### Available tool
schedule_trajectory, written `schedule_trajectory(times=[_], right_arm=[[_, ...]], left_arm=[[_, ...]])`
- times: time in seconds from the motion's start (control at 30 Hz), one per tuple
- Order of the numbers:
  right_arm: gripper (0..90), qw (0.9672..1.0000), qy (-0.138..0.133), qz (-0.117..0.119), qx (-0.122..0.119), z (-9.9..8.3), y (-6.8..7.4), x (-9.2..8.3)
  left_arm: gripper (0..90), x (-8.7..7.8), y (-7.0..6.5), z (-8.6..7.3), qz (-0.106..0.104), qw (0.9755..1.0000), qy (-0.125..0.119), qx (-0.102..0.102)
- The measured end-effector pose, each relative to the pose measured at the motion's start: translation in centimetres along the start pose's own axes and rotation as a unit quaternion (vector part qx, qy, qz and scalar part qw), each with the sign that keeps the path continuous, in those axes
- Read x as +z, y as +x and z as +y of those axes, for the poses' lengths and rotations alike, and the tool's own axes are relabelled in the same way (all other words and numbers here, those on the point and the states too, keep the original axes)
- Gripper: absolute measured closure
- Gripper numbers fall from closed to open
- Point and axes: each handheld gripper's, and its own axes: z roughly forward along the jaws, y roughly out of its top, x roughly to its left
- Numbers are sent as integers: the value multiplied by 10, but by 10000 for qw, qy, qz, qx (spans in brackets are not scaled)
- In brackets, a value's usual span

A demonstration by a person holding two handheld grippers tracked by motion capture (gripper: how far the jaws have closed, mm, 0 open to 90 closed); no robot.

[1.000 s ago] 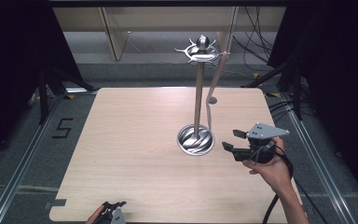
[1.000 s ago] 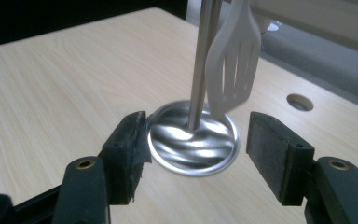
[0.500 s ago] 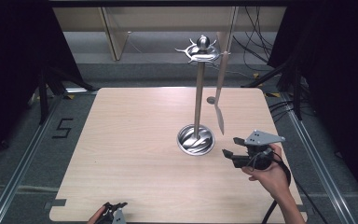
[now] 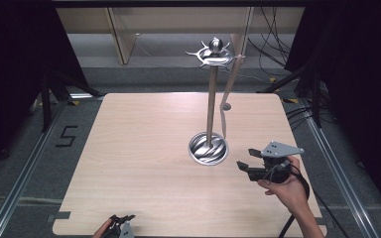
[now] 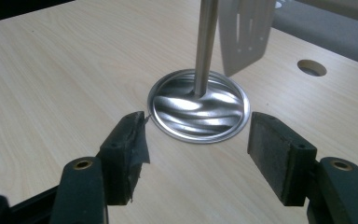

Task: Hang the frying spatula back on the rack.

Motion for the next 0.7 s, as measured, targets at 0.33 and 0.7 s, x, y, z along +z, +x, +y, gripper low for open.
schedule_trajectory(times=[0.33,0.7], right_arm=[[346,9999,49,17,-86,-11,3,2],[333,9998,188,47,25,-24,7,4]], left_arm=[[178,1,-1,0,-25,10000,-3,12],[177,0,0,-2,-42,10000,-4,1]])
